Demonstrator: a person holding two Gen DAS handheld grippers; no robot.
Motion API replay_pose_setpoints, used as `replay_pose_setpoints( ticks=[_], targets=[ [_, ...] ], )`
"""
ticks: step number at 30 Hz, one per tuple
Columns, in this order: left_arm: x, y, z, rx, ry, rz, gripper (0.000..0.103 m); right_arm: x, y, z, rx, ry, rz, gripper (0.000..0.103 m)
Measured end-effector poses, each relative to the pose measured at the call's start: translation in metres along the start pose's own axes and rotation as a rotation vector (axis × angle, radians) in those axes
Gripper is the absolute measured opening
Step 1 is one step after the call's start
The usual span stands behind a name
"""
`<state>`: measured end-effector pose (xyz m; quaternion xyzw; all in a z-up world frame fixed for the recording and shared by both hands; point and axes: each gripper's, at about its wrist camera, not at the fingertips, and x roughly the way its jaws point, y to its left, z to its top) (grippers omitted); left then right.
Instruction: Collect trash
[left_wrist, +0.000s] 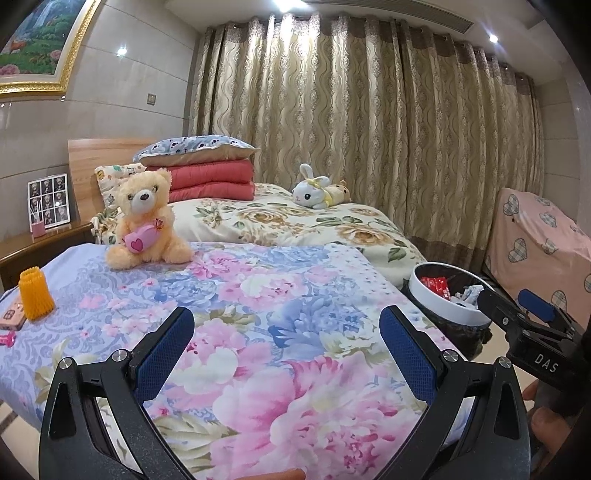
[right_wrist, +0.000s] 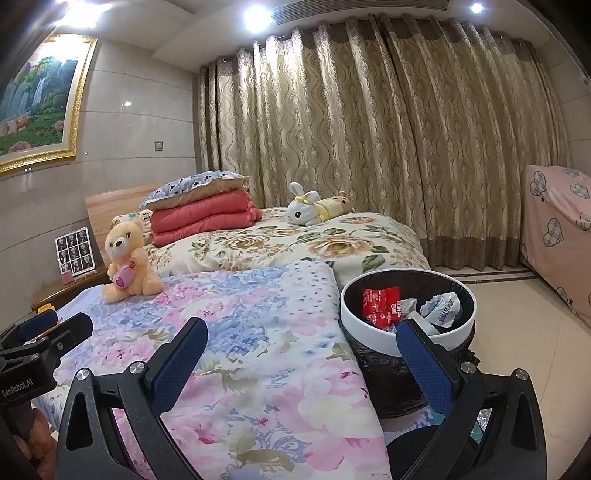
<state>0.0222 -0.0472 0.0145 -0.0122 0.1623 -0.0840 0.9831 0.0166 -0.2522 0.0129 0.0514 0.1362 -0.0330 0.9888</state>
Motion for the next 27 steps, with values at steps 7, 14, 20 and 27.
replay_pose_setpoints(
  ticks=[7,14,20,27],
  targets=[
    [0.0004,-0.0004,-0.0001,0.004,0.0,0.005,0.103,-0.0007,0.0027,0.0008,0.0,-0.002,0.005,0.103],
    [0.0012,-0.0009,-0.0002,0.004,0.002,0.002,0.103,-0.0007,0.0034,0.0009,0.006,0.0,0.006,0.103],
    [0.0012,-0.0005,-0.0017,0.004,0.006,-0.001,0.103,-0.0006,0.0035,0.0006,0.006,0.001,0.008,0.103],
    [0.0009,-0.0006,-0.0026,0.005,0.008,-0.001,0.103,-0.0008,0.0043,-0.0004,0.006,0.001,0.009,0.103]
  ],
)
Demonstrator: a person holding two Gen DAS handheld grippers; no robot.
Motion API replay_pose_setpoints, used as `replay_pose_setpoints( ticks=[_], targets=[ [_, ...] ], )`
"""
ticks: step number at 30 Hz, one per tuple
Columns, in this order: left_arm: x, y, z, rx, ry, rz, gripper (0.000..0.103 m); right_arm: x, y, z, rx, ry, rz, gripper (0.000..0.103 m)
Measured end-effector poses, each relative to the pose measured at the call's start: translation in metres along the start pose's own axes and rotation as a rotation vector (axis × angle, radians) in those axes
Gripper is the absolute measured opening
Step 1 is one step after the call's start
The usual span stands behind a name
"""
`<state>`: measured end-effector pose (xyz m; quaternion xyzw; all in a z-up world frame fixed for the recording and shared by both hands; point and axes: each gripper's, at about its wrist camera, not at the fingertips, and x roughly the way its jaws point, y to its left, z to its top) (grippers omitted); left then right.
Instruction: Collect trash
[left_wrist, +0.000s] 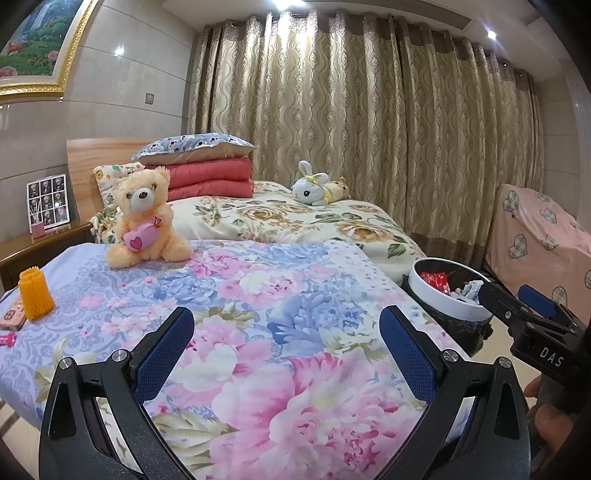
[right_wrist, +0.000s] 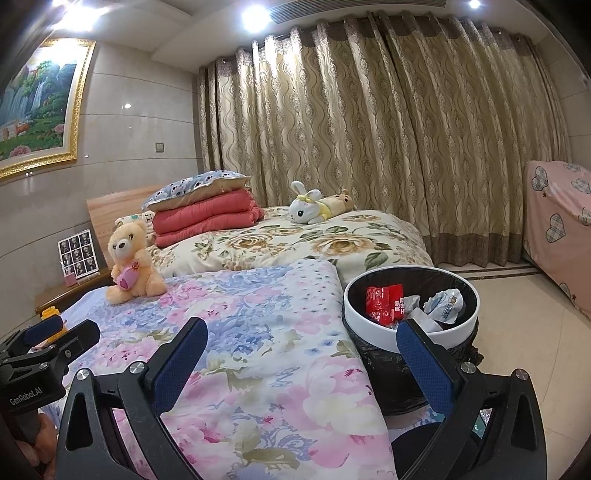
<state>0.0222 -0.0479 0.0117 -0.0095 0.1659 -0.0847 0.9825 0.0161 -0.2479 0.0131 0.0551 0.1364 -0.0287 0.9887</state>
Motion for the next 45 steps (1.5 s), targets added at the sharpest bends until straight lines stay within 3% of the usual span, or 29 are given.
replay_pose_setpoints(
  ticks=[45],
  targets=[
    [0.0062,-0.001,-0.0033,0.012,0.024,-0.017,0.103,-0.0052,0.0027,-0.0042,0.025,0.01,0.004,0.103]
  ],
)
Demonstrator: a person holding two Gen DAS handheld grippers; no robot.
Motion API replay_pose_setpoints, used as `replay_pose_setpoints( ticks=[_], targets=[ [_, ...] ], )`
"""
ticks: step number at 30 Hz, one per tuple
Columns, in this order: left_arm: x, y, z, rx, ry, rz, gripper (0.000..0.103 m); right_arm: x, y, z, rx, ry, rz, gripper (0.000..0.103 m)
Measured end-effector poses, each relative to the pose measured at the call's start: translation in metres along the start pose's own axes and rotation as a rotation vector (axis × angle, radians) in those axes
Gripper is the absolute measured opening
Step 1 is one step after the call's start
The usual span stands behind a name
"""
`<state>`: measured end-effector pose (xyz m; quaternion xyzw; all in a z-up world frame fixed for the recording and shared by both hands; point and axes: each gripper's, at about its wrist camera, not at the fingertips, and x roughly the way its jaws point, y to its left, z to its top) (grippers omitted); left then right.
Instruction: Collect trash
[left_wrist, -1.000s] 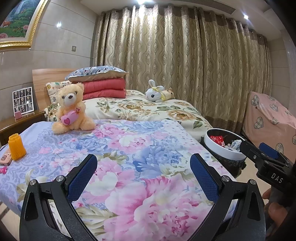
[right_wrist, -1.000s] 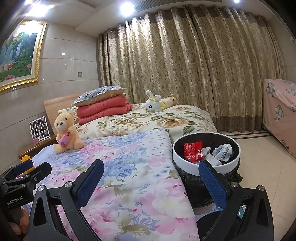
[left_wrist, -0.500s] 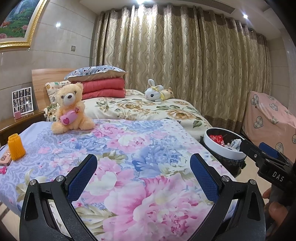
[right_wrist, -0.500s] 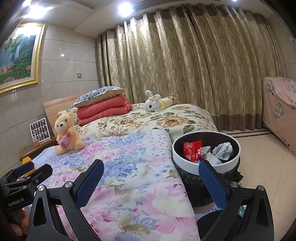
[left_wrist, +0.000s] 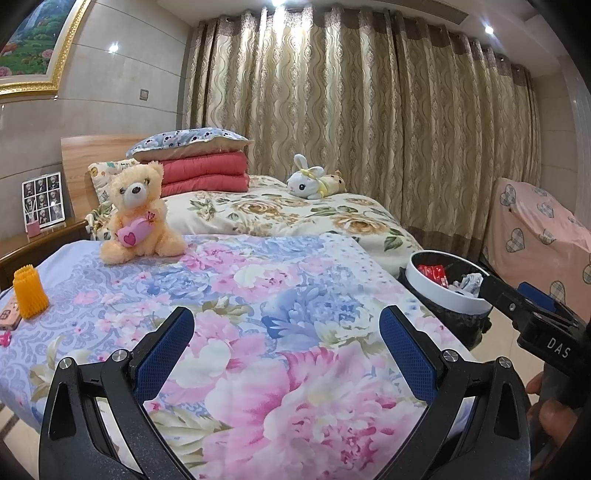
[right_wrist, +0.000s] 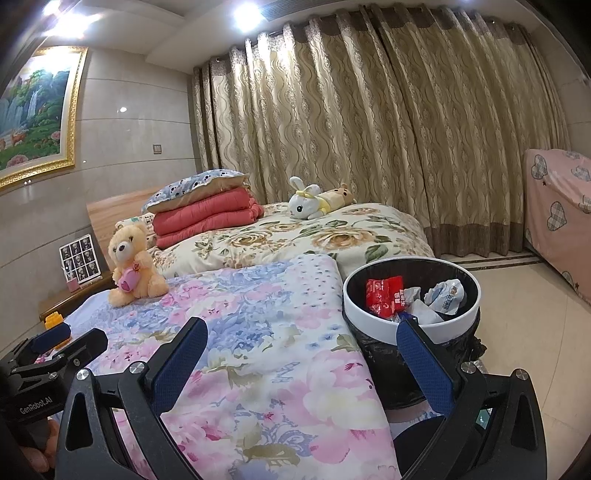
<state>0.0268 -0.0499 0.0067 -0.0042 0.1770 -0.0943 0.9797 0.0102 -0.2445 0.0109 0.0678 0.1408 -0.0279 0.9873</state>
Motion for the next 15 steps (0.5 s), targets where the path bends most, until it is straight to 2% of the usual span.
replay_pose_setpoints(
  ticks=[15],
  targets=[
    [0.0083,0.0021,-0.0033,-0.004,0.03,-0.012,0.103,0.0029,-0.0022,-0.0023,0.033,0.033,0.005,0.103]
  ],
)
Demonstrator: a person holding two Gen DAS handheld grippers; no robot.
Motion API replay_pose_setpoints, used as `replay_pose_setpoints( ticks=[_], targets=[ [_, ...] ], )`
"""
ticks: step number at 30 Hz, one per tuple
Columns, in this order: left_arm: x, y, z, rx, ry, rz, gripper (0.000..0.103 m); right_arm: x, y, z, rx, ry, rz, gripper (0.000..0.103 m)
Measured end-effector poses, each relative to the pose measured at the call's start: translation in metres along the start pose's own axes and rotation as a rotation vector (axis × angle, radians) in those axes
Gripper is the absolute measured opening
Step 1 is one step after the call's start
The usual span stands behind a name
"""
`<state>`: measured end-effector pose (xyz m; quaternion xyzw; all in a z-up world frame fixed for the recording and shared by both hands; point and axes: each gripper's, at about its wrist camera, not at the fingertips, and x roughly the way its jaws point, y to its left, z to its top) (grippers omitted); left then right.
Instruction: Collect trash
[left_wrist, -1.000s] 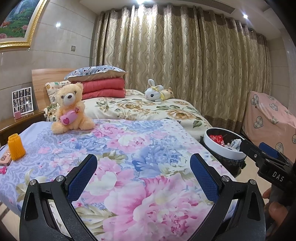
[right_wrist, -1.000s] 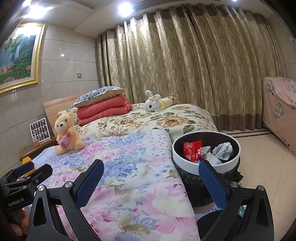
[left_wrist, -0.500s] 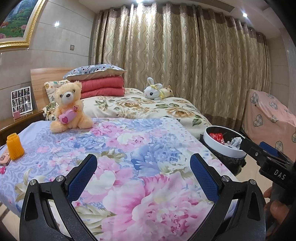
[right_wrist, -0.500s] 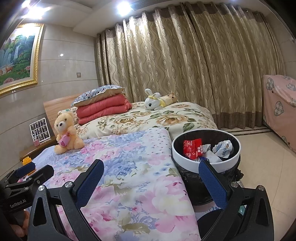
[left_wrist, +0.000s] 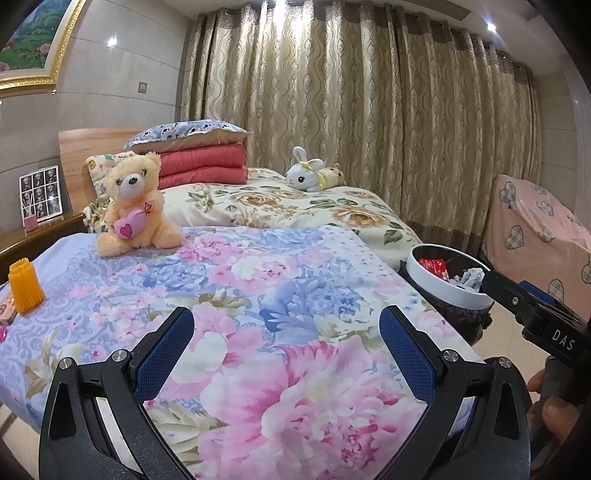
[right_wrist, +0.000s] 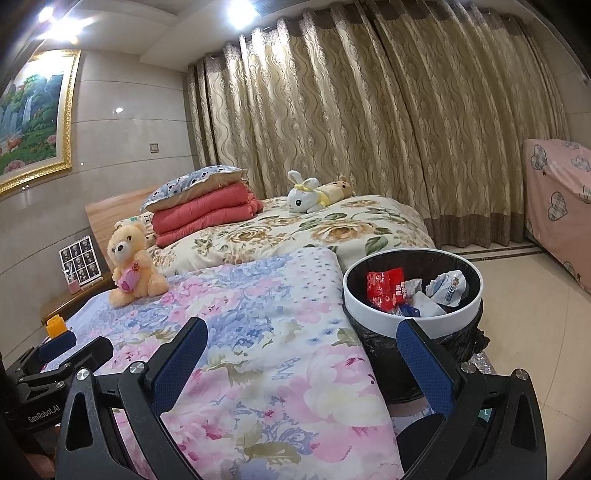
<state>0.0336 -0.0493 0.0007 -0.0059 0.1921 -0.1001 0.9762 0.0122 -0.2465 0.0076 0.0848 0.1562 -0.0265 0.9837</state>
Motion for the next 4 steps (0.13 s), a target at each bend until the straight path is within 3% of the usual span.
replay_pose_setpoints(
  ticks=[4],
  targets=[
    [0.0034,0.0012,-0.0002,-0.004,0.01,-0.004,0.103,0.0067,-0.0035,0.002,0.01,0.019,0.004,0.103]
  ],
)
